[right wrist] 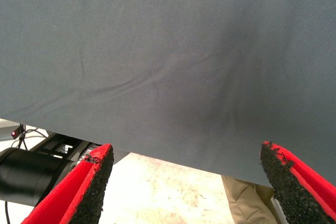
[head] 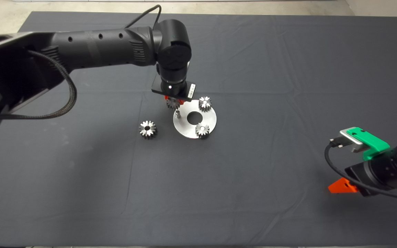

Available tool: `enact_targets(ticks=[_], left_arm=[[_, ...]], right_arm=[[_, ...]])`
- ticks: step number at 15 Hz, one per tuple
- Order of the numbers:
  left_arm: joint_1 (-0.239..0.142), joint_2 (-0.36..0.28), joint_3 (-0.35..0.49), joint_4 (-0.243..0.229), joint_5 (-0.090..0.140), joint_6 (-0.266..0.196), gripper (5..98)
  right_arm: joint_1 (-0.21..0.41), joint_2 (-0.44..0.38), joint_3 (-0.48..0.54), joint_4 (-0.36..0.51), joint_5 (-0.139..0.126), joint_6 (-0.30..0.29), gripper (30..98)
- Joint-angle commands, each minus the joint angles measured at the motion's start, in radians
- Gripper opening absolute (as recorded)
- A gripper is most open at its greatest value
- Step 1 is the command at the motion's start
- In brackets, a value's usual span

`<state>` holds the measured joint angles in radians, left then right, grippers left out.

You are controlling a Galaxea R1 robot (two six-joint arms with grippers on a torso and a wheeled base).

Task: Remove an incorrectly installed larger gear and replace it with the correct smaller gear

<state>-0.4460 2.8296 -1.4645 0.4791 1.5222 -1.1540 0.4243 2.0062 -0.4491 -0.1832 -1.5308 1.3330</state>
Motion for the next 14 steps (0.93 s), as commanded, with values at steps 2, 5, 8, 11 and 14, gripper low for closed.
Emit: enact_targets(ticks=[2, 5, 8, 11, 14], left_arm=[[-0.017, 0.009, 0.012, 0.009, 0.062, 0.005, 22.2], [-0.017, 0.011, 0.038, 0.003, 0.062, -0.013, 22.2], [-0.018, 0.017, 0.04, -0.024, 0.062, -0.021, 22.2], [-0.018, 0.014, 0.065, -0.027, 0.064, -0.04, 22.1], [-0.017, 0.008, 0.082, -0.027, 0.064, -0.06, 22.1]], right_arm=[[0.013, 0.001, 0.0, 0.028, -0.072, 0.006, 73.9], [0.013, 0.001, 0.0, 0.028, -0.071, 0.005, 73.9], [0.014, -0.002, 0.001, 0.027, -0.071, 0.005, 73.9], [0.015, 0.0, 0.001, 0.027, -0.071, 0.005, 73.9], [0.015, 0.0, 0.001, 0.027, -0.071, 0.005, 73.9]])
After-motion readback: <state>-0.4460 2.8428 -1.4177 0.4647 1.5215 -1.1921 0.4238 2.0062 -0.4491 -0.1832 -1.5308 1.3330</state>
